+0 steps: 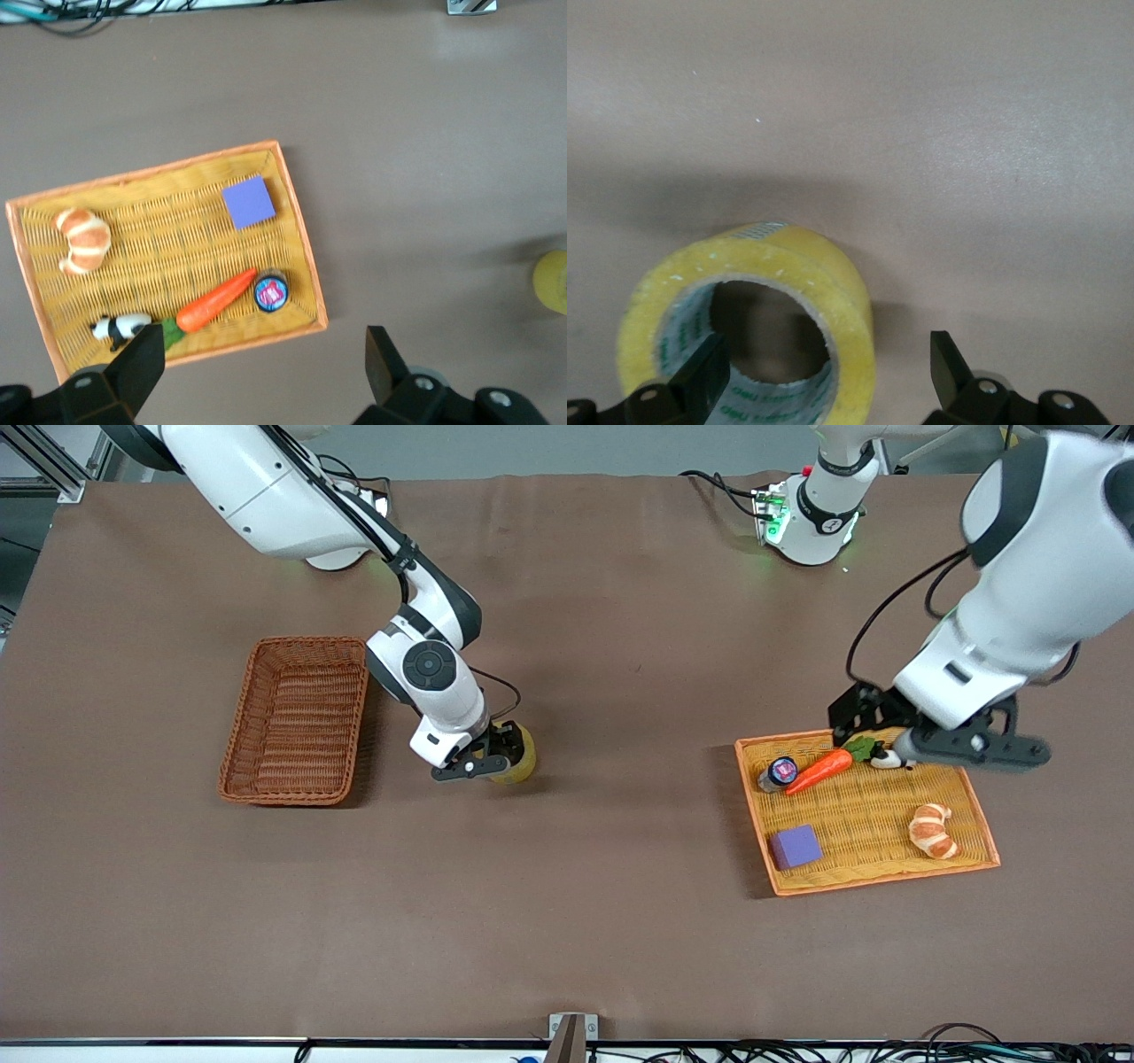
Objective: Move tape to another basket
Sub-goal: 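Grasp the tape with the right gripper while the left gripper withdraws, then carry the tape with the right gripper over the brown basket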
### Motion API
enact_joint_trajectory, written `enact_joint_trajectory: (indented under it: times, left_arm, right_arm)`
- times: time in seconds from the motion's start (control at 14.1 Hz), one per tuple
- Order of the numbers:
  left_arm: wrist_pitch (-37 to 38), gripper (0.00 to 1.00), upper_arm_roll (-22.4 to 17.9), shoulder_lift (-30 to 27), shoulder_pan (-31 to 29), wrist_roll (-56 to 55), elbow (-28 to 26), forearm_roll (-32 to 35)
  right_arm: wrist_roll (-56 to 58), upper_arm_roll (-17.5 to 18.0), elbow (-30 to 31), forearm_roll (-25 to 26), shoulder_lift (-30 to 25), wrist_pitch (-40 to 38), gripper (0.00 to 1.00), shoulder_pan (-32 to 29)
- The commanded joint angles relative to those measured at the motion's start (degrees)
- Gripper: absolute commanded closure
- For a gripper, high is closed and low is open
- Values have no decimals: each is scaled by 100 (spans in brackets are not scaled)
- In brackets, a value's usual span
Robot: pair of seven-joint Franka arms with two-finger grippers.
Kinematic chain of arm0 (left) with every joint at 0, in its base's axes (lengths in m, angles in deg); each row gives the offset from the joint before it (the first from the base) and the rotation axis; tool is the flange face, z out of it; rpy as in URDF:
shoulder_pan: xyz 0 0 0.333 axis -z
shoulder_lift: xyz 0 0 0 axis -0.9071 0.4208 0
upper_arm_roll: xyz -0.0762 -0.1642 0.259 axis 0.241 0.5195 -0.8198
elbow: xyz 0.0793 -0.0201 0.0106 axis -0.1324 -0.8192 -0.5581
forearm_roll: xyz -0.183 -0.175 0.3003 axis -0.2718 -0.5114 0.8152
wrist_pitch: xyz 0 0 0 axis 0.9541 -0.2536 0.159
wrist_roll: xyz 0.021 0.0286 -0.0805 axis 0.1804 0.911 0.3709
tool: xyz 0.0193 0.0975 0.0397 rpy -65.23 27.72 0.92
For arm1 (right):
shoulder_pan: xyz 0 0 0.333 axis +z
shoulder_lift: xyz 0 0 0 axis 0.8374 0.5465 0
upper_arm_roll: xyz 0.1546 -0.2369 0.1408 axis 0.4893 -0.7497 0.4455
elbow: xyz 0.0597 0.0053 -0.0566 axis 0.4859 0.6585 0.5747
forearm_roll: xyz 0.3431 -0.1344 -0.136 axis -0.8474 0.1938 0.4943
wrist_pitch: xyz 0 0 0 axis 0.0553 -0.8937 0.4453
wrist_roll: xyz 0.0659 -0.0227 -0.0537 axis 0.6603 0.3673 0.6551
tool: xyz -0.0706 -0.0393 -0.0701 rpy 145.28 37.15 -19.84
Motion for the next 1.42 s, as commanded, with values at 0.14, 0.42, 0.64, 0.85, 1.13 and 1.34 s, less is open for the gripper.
enact_joint_trajectory:
  times: [0.14, 0.42, 0.64, 0.85, 1.13, 1.34]
  left_arm:
    - [22, 0, -196, -1240, 4, 85, -1386, -171]
    - [66, 0, -318, -1270, 47, 164, -1355, -83]
    - [84, 0, -704, -1085, 179, 340, -1117, -74]
    - [284, 0, -723, -585, 136, 384, -450, -39]
    - [602, 0, -679, -530, 127, 305, -246, 119]
    - [620, 0, -670, -548, 136, -44, -263, 119]
  right_arm:
    - [-170, 49, -7, 325, 166, 107, 8, -12]
    - [-170, 49, -24, 632, 228, 117, 66, -3]
    - [-161, 49, -42, 650, 228, 55, 100, -29]
    - [-152, 49, -129, 633, 228, 38, 100, -90]
    - [-126, 84, -77, 563, -454, -494, 100, -433]
    - [259, 41, -33, 527, -1272, -1410, 100, -661]
